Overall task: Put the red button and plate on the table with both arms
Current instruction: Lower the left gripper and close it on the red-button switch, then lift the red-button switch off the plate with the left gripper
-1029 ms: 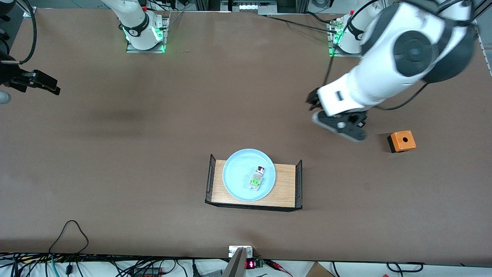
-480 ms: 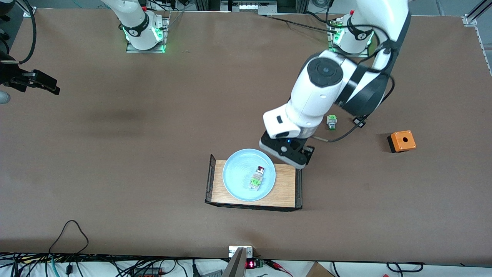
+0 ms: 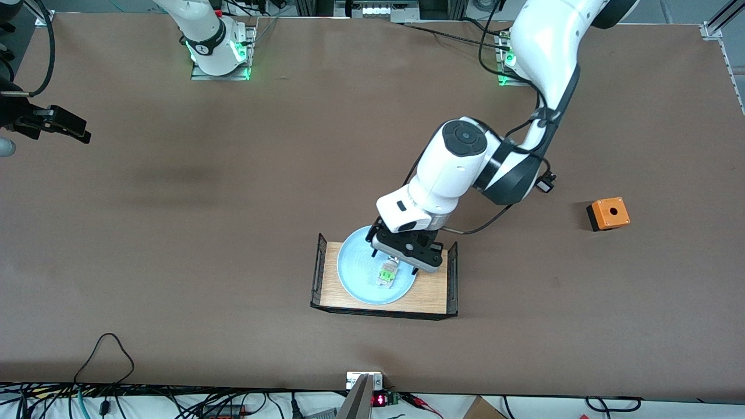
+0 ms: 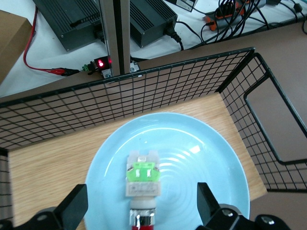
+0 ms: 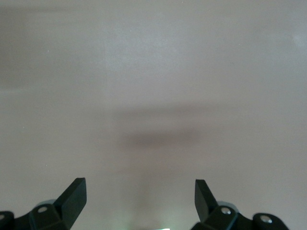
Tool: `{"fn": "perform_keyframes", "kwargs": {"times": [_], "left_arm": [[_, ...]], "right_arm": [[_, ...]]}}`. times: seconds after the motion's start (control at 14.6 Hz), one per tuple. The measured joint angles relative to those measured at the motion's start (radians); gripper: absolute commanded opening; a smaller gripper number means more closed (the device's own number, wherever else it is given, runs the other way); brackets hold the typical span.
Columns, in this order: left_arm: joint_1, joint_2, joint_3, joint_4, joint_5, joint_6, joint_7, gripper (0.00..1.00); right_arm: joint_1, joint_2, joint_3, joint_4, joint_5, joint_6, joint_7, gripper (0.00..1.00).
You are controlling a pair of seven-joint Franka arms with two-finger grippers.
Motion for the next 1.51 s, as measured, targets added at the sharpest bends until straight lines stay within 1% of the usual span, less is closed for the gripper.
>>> {"fn": "perform_keyframes", "kwargs": {"times": [0.41,0.62,0.82,0.89,0.96,1.1,1.24,1.3,1.37,1.51], "left_arm": [[-0.022,0.043,0.002,0.000,0.006,0.065,-0.031,1.00],[-0.022,0.049,0.005,0.000,0.096,0.066,-0.038,1.00],[-0.022,0.058,0.006,-0.001,0.119,0.066,-0.040,0.96],[-0.022,0.060,0.006,-0.001,0.121,0.066,-0.040,0.92],[-0.022,0.063,0.006,-0.001,0.121,0.066,-0.040,0.86],[-0.022,0.068,0.006,-0.001,0.123,0.066,-0.040,0.66],[-0.022,0.071,0.007,-0.001,0.144,0.066,-0.040,0.50],[-0.022,0.071,0.008,-0.001,0.161,0.066,-0.040,0.44],[-0.022,0.071,0.008,-0.002,0.171,0.066,-0.040,0.40],[-0.022,0.071,0.010,-0.003,0.173,0.066,-0.040,0.36]], "right_arm": [[0.000,0.000,0.000,0.000,0.000,-0.001,0.000,1.00],[0.000,0.000,0.000,0.000,0.000,-0.001,0.000,1.00],[0.000,0.000,0.000,0.000,0.000,0.000,0.000,1.00],[0.000,0.000,0.000,0.000,0.000,0.000,0.000,1.00],[0.000,0.000,0.000,0.000,0.000,0.000,0.000,1.00],[0.000,0.000,0.000,0.000,0.000,0.001,0.000,1.00],[0.000,0.000,0.000,0.000,0.000,0.001,0.000,1.00],[0.000,0.000,0.000,0.000,0.000,0.001,0.000,1.00],[0.000,0.000,0.000,0.000,0.000,0.001,0.000,1.00],[0.000,0.000,0.000,0.000,0.000,0.001,0.000,1.00]]}}
